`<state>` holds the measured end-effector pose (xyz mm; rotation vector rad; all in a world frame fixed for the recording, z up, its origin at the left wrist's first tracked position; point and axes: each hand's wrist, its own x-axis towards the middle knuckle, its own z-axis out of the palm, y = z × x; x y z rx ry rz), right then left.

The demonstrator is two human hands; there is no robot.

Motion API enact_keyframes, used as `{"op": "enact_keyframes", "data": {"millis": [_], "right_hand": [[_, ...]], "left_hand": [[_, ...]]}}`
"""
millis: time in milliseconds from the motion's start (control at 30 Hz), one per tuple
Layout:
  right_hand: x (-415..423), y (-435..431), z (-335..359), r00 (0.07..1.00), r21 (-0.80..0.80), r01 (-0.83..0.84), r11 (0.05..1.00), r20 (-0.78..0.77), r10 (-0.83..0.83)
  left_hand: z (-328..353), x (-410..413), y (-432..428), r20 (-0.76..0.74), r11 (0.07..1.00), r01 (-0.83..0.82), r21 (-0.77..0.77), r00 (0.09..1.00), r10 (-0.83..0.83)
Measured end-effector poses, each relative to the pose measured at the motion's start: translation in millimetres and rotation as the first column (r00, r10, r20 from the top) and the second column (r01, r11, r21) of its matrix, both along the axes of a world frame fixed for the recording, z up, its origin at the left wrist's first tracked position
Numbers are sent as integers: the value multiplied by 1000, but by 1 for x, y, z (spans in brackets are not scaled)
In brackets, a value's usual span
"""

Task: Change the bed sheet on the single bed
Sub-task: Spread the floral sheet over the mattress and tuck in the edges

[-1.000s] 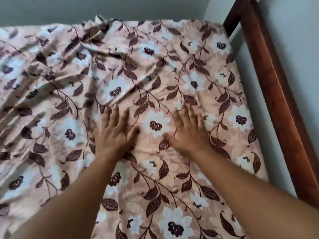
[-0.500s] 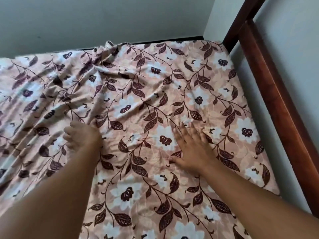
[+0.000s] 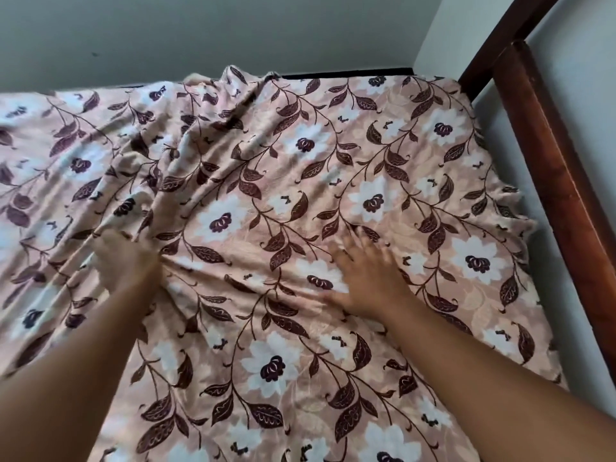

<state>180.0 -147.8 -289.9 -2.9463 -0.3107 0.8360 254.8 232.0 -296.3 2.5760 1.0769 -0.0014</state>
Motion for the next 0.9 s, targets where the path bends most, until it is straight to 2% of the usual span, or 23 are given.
{"op": "enact_keyframes", "data": {"millis": [67,133,200,233,333,533,600,633,700,733,800,867,900], "right_hand": [[1,-6,-1,996,-5,83,997,-12,-83],[0,-16,-3,995,-39,93,995,-38,-95],[0,-23,-5,995,-57,75,996,-59,-78],[2,-25,-5,994,-45,77,996,-69,-80],[6,-30,-7,991,8,99,995,-92,-98],[18,-38,-7,985,55,82,995,-159,-72],[17,-47,-4,992,76,117,990,-66,-112],[14,-53,-3,982,95,176,980,45,-181],[6,-76,-2,869,125,396,910,269,-416],[2,-93,-5,800,119,506,854,305,-516],[0,-124,-11,749,45,630,775,227,-622],[4,-150,-17,758,-5,647,763,112,-642],[9,-161,-20,763,-6,644,765,75,-642]], "left_hand": [[4,-7,-14,29,958,264,113,963,-269],[5,-17,-33,-26,801,575,166,814,-580],[-1,-20,-46,-183,638,764,94,643,-743],[-7,-18,-51,-264,596,803,27,581,-770],[-17,-8,-58,-391,599,792,-119,517,-761],[0,28,-64,-530,674,693,-255,483,-697],[8,32,-77,-576,700,679,-221,488,-655],[13,30,-87,-558,695,700,-167,514,-652],[20,25,-124,-411,592,805,-44,526,-745],[21,20,-147,-332,530,847,-38,489,-806],[19,13,-191,-272,420,902,-102,381,-884],[9,12,-227,-343,361,916,-173,288,-894],[4,16,-238,-390,364,909,-204,266,-881]]}}
